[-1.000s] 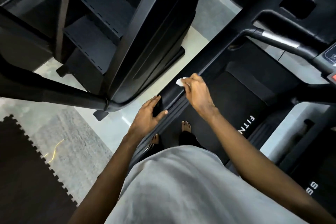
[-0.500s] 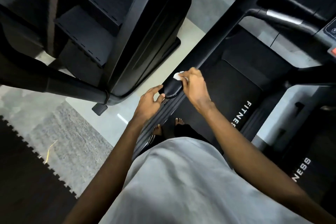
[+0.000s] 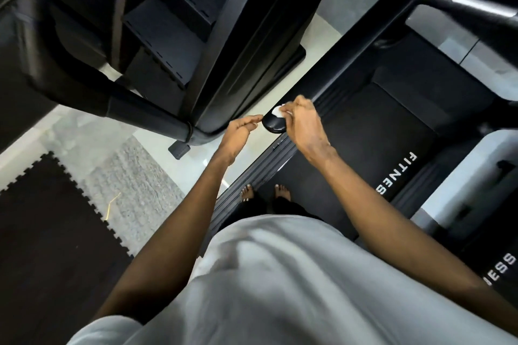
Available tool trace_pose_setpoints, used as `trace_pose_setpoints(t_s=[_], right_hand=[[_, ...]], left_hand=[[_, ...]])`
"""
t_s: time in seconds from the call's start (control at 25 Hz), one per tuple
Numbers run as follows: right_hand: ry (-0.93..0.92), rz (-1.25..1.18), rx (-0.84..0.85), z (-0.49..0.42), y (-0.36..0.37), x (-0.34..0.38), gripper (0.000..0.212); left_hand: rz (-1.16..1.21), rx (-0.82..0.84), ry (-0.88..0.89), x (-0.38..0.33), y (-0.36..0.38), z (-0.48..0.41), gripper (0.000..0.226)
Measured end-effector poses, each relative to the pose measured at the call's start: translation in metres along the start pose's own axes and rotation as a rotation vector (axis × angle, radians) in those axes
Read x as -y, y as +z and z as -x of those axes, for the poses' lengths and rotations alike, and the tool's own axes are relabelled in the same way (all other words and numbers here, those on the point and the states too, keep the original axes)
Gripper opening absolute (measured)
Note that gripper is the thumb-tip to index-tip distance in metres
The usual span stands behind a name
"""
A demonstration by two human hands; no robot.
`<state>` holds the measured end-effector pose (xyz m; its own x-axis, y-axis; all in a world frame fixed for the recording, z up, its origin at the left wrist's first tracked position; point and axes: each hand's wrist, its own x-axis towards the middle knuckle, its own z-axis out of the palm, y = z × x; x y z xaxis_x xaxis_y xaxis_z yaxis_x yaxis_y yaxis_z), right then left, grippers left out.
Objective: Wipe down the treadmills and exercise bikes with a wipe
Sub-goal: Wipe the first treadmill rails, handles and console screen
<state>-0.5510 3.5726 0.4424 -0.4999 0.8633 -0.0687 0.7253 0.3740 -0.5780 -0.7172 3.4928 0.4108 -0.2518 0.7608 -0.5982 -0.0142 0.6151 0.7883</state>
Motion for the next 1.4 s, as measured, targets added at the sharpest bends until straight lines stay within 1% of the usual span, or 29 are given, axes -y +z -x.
trace_pose_setpoints(t_s=[0.08, 0.12, 0.24, 0.28, 0.36, 0.44, 0.48, 0.52, 0.64, 0.72, 0.8, 0.88, 0.96, 1.04, 1.12, 1.2, 1.32, 1.4], right_hand=[[-0.047, 0.0, 0.026, 0.016, 0.007, 0.01, 0.023], [-0.035, -0.031, 0.011, 0.017, 0.007, 0.012, 0.02], [0.074, -0.087, -0.003, 0.004, 0.017, 0.02, 0.02], [0.085, -0.07, 0.014, 0.004, 0.021, 0.024, 0.021], [0.041, 0.011, 0.002, 0.016, 0.031, 0.029, 0.023], [0.003, 0.001, -0.109, 0.038, 0.042, 0.027, 0.022], [0.02, -0.066, -0.183, 0.049, 0.048, 0.027, 0.022], [0.077, -0.166, -0.268, 0.057, 0.056, 0.027, 0.021], [0.352, -0.499, -0.527, 0.06, 0.074, 0.039, 0.014], [0.498, -0.632, -0.663, 0.056, 0.084, 0.046, 0.009], [0.596, -0.752, -0.718, 0.054, 0.09, 0.05, 0.008], [0.666, -0.884, -0.759, 0.051, 0.093, 0.048, 0.008], [0.709, -1.03, -0.816, 0.048, 0.094, 0.049, 0.008], [0.753, -1.199, -0.88, 0.045, 0.094, 0.05, 0.007], [0.809, -1.305, -0.894, 0.042, 0.093, 0.043, 0.008], [0.858, -1.336, -0.839, 0.036, 0.091, 0.027, 0.011], [0.919, -1.295, -0.771, 0.027, 0.086, 0.008, 0.009], [0.887, -1.275, -0.742, 0.036, 0.088, 0.008, 0.009]], left_hand=[[0.032, -0.009, -0.019, 0.0, -0.003, -0.002, 0.032], [0.06, -0.042, -0.03, 0.001, -0.006, -0.006, 0.031], [0.131, -0.139, -0.072, 0.002, -0.017, -0.017, 0.029], [0.137, -0.142, -0.072, 0.0, -0.019, -0.019, 0.031], [0.118, -0.114, -0.063, -0.005, -0.023, -0.024, 0.033], [0.103, -0.074, -0.037, -0.01, -0.029, -0.03, 0.03], [0.097, -0.048, -0.02, -0.012, -0.031, -0.033, 0.028], [0.081, -0.008, -0.002, -0.014, -0.031, -0.037, 0.027], [-0.029, 0.15, 0.024, -0.021, -0.025, -0.04, 0.024], [-0.138, 0.241, 0.03, -0.022, -0.021, -0.041, 0.021], [-0.278, 0.264, 0.073, -0.02, -0.021, -0.043, 0.023], [-0.393, 0.235, 0.116, -0.019, -0.02, -0.046, 0.031], [-0.436, 0.231, 0.141, -0.02, -0.017, -0.044, 0.041], [-0.466, 0.23, 0.166, -0.023, -0.016, -0.04, 0.045], [-0.466, 0.22, 0.172, -0.025, -0.015, -0.037, 0.043], [-0.461, 0.195, 0.166, -0.027, -0.01, -0.033, 0.044], [-0.489, 0.174, 0.178, -0.031, 0.004, -0.029, 0.057], [-0.536, 0.165, 0.19, -0.037, 0.011, -0.024, 0.062]])
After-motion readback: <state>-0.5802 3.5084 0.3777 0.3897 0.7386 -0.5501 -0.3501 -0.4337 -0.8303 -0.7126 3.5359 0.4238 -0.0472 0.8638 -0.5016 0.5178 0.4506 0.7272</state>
